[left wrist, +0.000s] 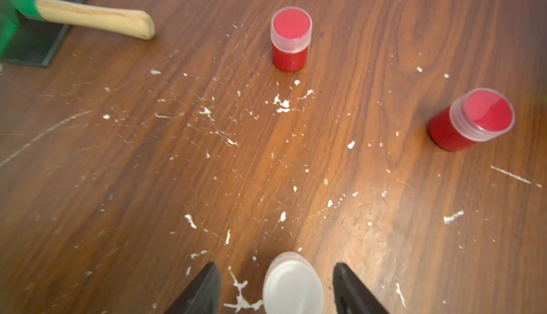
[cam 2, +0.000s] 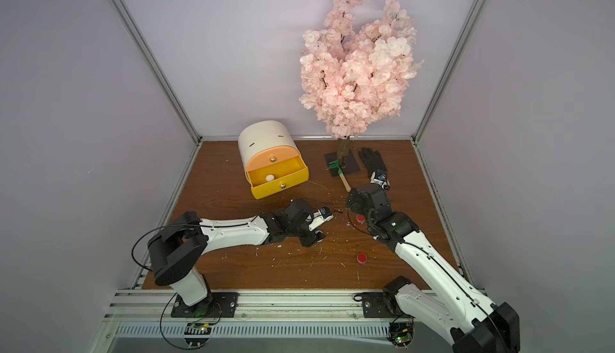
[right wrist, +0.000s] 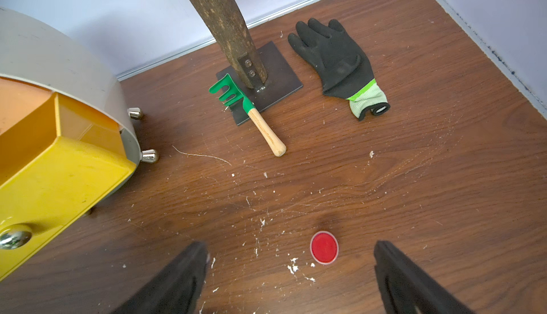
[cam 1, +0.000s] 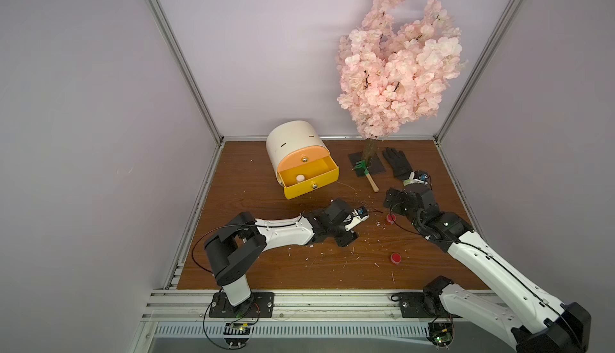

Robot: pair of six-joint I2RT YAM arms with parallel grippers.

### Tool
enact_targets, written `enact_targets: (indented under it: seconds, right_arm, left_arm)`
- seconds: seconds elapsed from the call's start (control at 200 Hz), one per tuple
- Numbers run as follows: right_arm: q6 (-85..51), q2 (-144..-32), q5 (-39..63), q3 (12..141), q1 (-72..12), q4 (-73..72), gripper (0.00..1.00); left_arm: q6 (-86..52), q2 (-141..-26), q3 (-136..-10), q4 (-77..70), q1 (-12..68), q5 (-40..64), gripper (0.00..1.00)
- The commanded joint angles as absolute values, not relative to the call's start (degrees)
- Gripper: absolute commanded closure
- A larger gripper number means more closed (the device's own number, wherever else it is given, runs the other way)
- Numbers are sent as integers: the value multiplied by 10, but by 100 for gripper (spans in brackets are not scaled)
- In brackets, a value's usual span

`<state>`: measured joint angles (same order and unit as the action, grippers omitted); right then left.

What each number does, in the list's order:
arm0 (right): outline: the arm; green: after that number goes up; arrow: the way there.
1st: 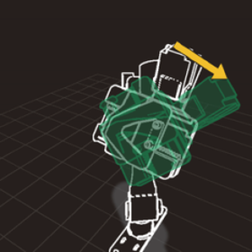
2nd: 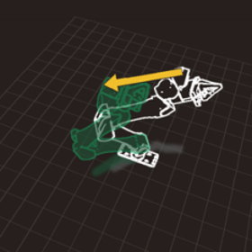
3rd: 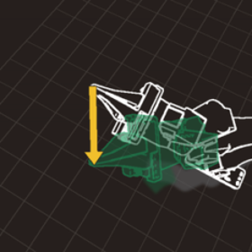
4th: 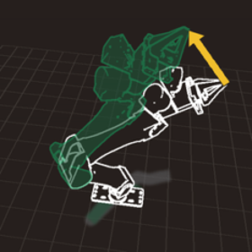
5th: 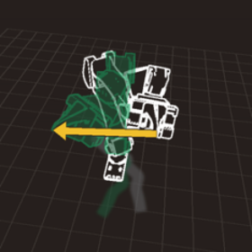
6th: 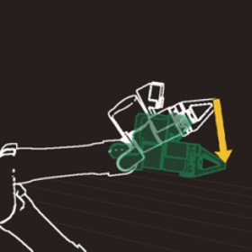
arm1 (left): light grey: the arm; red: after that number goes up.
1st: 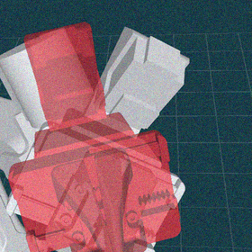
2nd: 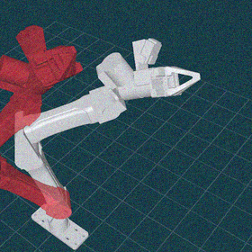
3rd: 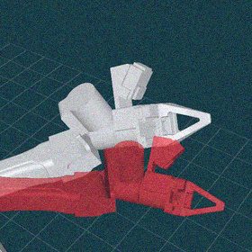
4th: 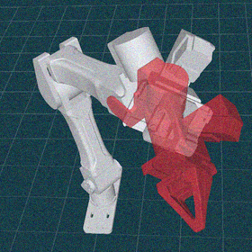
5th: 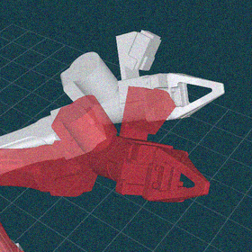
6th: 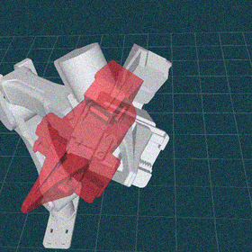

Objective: Put the paint cans in the drawer according to color
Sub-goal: Pick up the paint can at the center of the board.

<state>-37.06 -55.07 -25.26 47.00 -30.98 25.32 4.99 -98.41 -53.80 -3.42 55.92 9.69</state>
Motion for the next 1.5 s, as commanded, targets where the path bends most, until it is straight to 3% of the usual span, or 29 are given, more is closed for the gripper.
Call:
enact_targets:
  seconds: [0.0, 0.45, 0.766, 0.991, 1.186, 1.496]
  right_arm:
    - [-364, -538, -260, 484, -307, 255, 6]
    - [-373, -540, -245, 476, -307, 240, 6]
    - [-374, -536, -244, 472, -306, 236, 6]
    - [-361, -546, -172, 457, -308, 196, 7]
    - [-356, -586, -105, 447, -339, 135, 7]
    - [-338, -697, -47, 480, -415, 13, 11]
  left_arm:
    - [55, -987, -534, -41, 567, 111, 36]
    - [60, -1007, -527, -40, 566, 87, 41]
    - [59, -972, -503, -41, 566, 68, 75]
    - [11, -888, -513, -14, 552, 36, 75]
    - [-29, -837, -584, 71, 491, -4, 75]
    - [-27, -852, -749, 190, 405, -89, 76]
